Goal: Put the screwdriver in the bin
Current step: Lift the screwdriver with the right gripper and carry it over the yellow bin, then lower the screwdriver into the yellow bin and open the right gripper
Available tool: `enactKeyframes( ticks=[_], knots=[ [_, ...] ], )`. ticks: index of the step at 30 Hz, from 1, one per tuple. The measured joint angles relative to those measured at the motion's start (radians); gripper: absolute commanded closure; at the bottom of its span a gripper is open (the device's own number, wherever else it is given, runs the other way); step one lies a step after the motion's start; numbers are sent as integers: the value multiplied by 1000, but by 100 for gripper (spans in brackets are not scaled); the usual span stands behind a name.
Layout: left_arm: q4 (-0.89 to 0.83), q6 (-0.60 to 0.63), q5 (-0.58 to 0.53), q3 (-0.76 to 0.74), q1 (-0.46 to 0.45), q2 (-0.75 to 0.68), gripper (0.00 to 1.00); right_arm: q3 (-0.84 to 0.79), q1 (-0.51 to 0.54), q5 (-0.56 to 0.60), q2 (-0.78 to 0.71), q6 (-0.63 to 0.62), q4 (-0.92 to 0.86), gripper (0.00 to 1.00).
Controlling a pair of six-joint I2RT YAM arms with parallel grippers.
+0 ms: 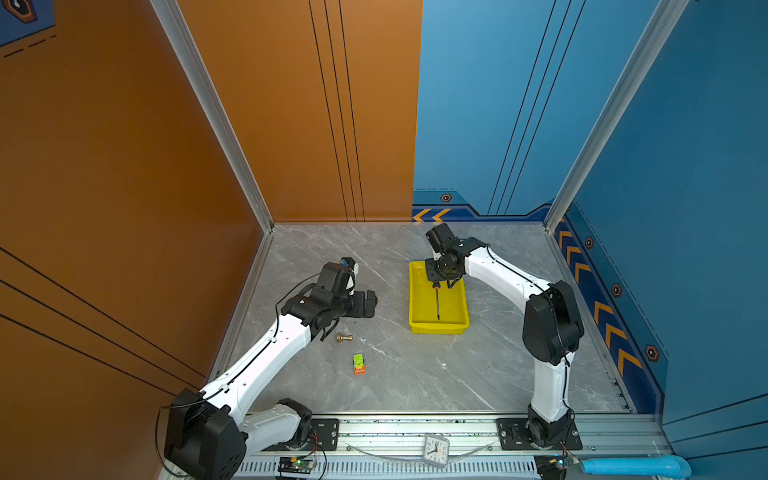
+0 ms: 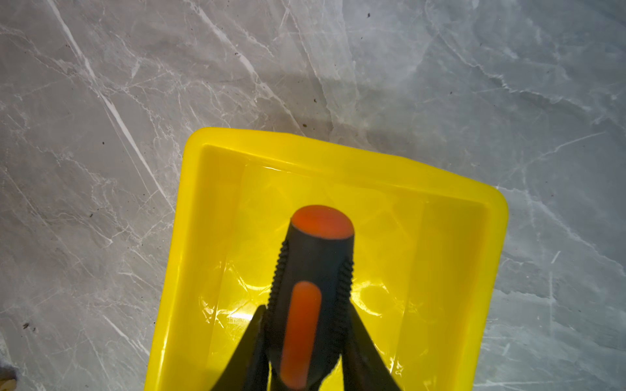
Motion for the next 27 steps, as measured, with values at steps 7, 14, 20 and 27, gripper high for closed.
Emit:
enactKeyframes(
  ticks=[7,14,20,27],
  knots=[
    [0,0,0,0,0,7,2,-1,19,-3,25,0,16,100],
    [0,0,-2,0,0,6,2,-2,19,-3,63,0,36,100],
    [0,0,-8,0,0,0,2,-11,19,-3,94,2,52,100],
    [1,0,-16,-6,0,-20,2,-24,19,-3,147,8,73,99]
  ],
)
